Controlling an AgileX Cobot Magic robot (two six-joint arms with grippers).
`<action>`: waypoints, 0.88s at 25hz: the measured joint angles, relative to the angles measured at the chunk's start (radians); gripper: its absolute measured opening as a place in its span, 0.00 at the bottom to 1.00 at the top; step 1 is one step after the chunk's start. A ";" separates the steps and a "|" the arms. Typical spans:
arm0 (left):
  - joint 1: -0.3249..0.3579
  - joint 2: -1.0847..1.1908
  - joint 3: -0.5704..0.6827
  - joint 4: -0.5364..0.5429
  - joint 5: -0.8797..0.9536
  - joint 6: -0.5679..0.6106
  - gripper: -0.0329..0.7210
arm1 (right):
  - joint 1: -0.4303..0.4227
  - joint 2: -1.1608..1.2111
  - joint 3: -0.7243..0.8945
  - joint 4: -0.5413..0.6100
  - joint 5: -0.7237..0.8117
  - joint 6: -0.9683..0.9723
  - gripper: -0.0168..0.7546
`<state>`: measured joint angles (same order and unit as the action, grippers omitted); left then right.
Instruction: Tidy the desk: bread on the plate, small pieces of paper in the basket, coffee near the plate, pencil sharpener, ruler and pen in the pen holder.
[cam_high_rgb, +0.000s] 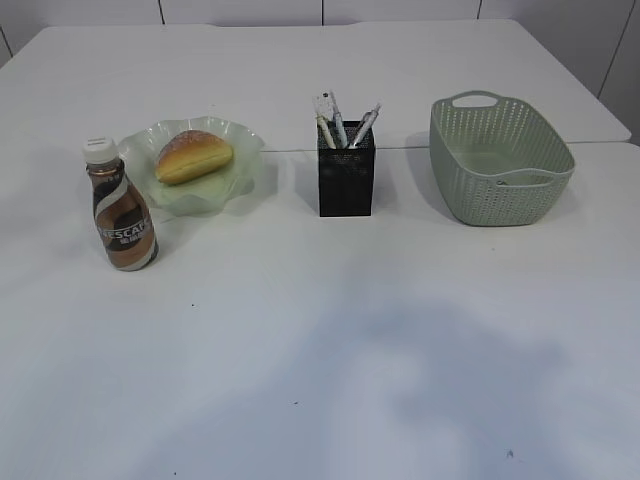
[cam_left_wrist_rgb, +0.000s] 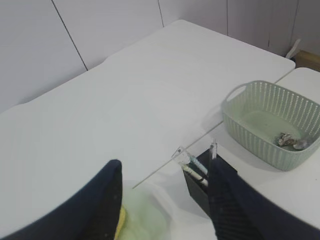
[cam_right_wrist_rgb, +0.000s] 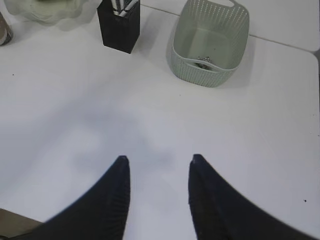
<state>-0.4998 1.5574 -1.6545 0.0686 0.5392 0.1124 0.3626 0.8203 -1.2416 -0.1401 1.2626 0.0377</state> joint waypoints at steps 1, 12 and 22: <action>0.004 -0.028 0.000 0.009 0.032 0.000 0.57 | 0.000 0.000 0.000 0.004 0.000 0.002 0.50; 0.129 -0.398 -0.002 0.092 0.331 -0.012 0.58 | 0.000 -0.025 0.000 0.056 0.003 0.007 0.59; 0.134 -0.665 -0.002 0.089 0.683 -0.012 0.54 | 0.000 -0.118 0.002 0.010 -0.020 -0.006 0.59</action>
<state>-0.3658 0.8925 -1.6567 0.1577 1.2222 0.1001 0.3626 0.7026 -1.2393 -0.1305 1.2427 0.0317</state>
